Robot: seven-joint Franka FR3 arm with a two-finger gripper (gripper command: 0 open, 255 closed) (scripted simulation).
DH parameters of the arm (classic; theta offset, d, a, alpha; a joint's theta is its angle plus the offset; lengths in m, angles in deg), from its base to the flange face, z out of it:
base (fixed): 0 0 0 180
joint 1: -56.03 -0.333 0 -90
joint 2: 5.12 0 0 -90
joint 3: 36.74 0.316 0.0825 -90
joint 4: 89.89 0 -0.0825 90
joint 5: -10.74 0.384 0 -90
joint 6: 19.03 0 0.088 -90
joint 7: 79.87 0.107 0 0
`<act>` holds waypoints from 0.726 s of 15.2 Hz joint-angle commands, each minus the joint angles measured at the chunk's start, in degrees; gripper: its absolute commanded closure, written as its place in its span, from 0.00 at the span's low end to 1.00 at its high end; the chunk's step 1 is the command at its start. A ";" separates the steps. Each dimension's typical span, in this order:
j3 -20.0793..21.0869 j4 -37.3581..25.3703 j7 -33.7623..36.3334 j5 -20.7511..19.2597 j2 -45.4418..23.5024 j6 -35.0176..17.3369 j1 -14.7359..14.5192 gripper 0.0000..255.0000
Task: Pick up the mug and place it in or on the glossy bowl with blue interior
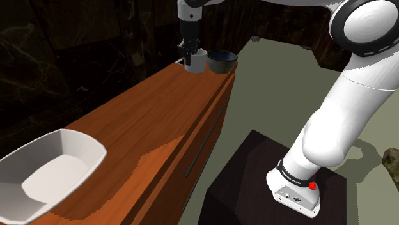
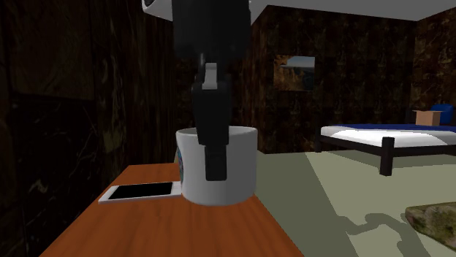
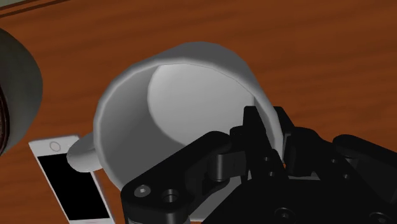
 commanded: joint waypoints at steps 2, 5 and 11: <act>0.08 -2.84 0.07 -0.02 -0.39 2.47 -0.09 1.00; 0.10 -5.70 -0.01 -0.04 -0.81 4.90 -0.12 1.00; 0.15 -12.03 -0.14 -0.15 -2.10 9.96 -0.20 1.00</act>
